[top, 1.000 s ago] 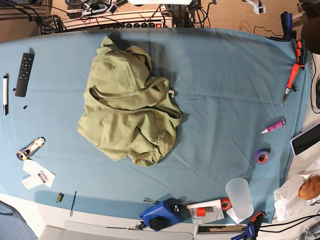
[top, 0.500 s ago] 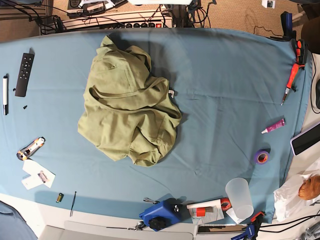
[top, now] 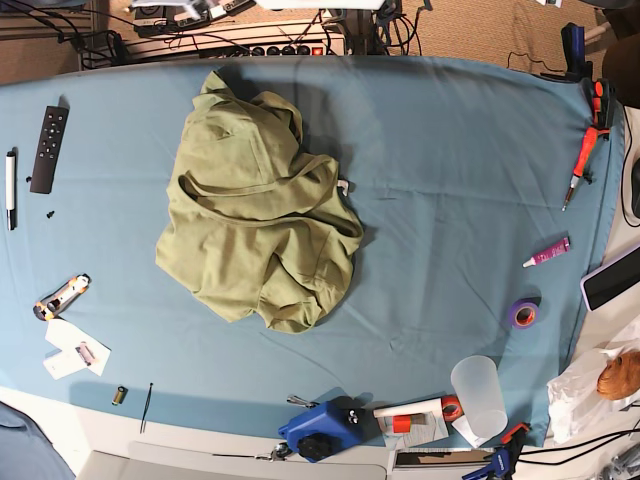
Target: Layout the t-shirt on the table in an organized manner, then fold the t-shirt properly
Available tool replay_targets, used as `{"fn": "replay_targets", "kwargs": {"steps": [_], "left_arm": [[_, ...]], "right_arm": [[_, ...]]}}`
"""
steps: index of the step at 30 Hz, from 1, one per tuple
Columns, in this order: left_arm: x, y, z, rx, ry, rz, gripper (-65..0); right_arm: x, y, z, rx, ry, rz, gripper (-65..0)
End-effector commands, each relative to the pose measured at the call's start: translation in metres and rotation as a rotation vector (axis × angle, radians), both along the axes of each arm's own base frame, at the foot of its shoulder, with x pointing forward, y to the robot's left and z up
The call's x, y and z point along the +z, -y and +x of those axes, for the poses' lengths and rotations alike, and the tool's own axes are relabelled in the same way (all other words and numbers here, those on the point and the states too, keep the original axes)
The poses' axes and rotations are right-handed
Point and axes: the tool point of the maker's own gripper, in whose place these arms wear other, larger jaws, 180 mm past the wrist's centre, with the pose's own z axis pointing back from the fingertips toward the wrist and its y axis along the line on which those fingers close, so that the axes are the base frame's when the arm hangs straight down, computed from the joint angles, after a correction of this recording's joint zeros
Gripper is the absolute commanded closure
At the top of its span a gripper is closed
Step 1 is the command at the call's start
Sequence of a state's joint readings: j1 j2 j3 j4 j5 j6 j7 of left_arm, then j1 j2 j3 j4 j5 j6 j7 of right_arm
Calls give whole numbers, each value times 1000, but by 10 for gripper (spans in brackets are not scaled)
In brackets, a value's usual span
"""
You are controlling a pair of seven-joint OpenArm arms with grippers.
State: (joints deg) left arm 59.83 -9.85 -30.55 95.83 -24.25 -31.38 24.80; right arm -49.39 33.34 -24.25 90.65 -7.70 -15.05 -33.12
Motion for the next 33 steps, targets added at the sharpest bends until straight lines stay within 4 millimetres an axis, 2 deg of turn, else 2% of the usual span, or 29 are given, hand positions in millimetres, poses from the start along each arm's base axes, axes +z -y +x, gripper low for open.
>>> {"fn": "replay_targets", "kwargs": {"steps": [1, 4, 9, 14, 18, 23, 27, 31, 33], "left_arm": [[7, -1, -4, -12, -8, 2, 0], [11, 2, -7, -48, -48, 8, 0], [20, 9, -1, -67, -64, -17, 0], [34, 10, 14, -106, -43, 0, 0], [55, -8, 30, -135, -28, 81, 0], [94, -43, 55, -6, 3, 206, 0], [129, -60, 89, 58, 143, 300, 0], [156, -51, 117, 32, 290, 317, 0], [160, -50, 125, 33, 327, 316, 0]], "right_arm": [[9, 5, 0, -9, 12, -3, 0], [23, 5, 1, -54, 20, 34, 0], [53, -8, 12, -77, 63, 88, 0], [87, -26, 42, -84, 148, 132, 0], [120, -39, 75, -42, 255, 135, 0], [156, -56, 101, 0, 345, 163, 0], [177, -51, 125, 69, 447, 75, 0], [191, -37, 144, 111, 517, -51, 0], [198, -32, 150, 132, 545, -107, 0]]}}
